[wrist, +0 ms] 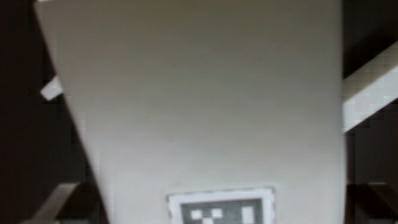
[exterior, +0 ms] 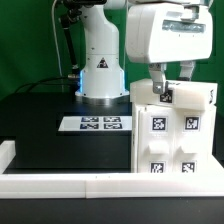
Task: Assemble cabinet
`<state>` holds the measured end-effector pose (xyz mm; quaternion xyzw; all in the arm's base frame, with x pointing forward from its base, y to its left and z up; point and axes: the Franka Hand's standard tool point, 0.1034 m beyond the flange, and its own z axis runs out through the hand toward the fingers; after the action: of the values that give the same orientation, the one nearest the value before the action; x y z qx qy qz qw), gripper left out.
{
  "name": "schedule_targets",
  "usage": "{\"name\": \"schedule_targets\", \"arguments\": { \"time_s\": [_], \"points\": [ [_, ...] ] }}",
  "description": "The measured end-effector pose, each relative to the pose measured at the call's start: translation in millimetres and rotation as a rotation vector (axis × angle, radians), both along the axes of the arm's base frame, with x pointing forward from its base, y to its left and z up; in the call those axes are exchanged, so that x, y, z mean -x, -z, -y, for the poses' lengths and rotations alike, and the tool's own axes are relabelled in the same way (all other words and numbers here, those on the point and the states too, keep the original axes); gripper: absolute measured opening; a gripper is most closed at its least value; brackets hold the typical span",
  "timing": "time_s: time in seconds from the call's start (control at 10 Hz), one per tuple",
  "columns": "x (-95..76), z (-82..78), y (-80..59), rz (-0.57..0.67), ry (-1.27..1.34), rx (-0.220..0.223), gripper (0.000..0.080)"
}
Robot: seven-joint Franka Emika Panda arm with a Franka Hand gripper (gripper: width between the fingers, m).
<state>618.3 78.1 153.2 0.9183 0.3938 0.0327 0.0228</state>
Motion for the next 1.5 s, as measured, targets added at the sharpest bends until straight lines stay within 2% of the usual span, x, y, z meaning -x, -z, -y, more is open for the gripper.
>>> {"name": "schedule_targets", "arguments": {
  "time_s": [0.1, 0.2, 0.5, 1.1, 1.5],
  "points": [
    [0.0, 0.1, 0.0, 0.000, 0.017, -0.001, 0.0551],
    [-0.1, 0.2, -0.1, 0.001, 0.075, -0.008, 0.0551],
    [-0.8, 2.2, -0.9, 0.009, 0.459, -0.038, 0.0551],
    [0.9, -5.1, -1.0, 0.016, 1.176, -0.092, 0.0553],
    [1.5, -5.6, -1.0, 0.027, 1.373, -0.095, 0.0553]
  ]
}}
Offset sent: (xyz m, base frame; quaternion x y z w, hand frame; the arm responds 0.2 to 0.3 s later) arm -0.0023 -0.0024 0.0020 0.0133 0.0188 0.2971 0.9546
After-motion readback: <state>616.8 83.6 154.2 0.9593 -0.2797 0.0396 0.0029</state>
